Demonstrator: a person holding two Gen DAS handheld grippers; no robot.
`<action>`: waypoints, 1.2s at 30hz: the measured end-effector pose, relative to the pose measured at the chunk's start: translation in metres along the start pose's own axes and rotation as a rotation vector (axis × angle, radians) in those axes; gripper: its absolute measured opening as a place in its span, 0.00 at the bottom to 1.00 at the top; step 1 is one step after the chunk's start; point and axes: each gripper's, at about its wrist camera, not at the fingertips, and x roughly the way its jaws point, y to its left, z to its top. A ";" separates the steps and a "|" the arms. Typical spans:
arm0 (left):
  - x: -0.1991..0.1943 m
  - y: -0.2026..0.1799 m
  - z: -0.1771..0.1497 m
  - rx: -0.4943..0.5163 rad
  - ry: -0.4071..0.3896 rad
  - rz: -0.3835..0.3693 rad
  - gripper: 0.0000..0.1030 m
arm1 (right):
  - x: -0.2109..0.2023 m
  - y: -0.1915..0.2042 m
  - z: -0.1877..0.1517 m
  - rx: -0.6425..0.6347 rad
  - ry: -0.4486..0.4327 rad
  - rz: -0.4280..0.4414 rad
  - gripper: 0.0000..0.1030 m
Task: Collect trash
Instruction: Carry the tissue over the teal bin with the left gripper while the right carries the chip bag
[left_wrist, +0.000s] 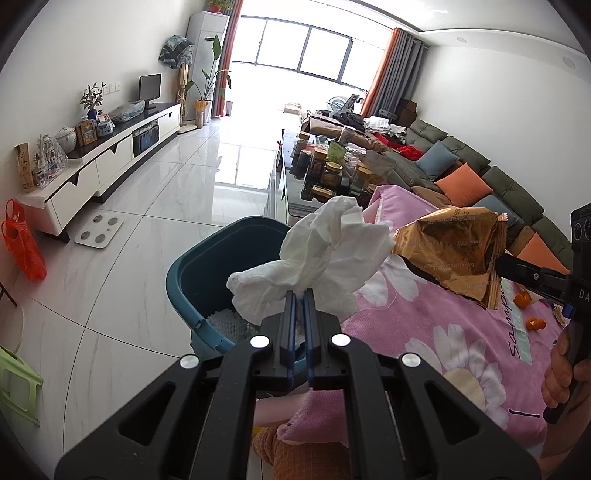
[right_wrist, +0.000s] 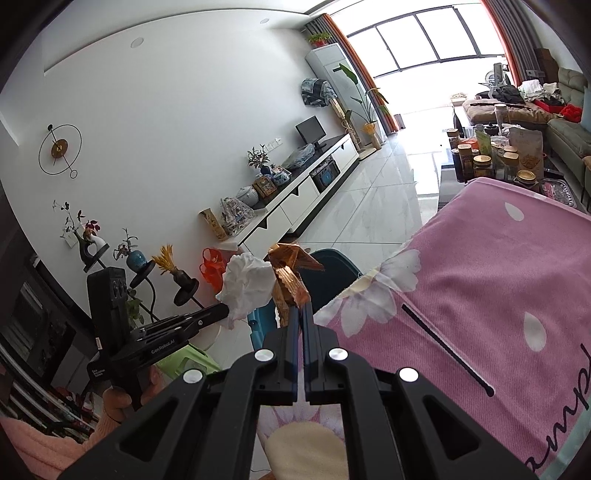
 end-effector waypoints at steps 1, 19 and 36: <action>0.002 0.000 0.000 -0.001 0.003 0.002 0.04 | 0.003 0.001 0.001 -0.001 0.003 0.000 0.01; 0.041 0.010 -0.001 -0.010 0.067 0.068 0.05 | 0.060 0.004 0.017 0.005 0.092 -0.029 0.01; 0.079 0.021 0.001 -0.030 0.134 0.082 0.05 | 0.111 0.013 0.020 0.007 0.186 -0.054 0.01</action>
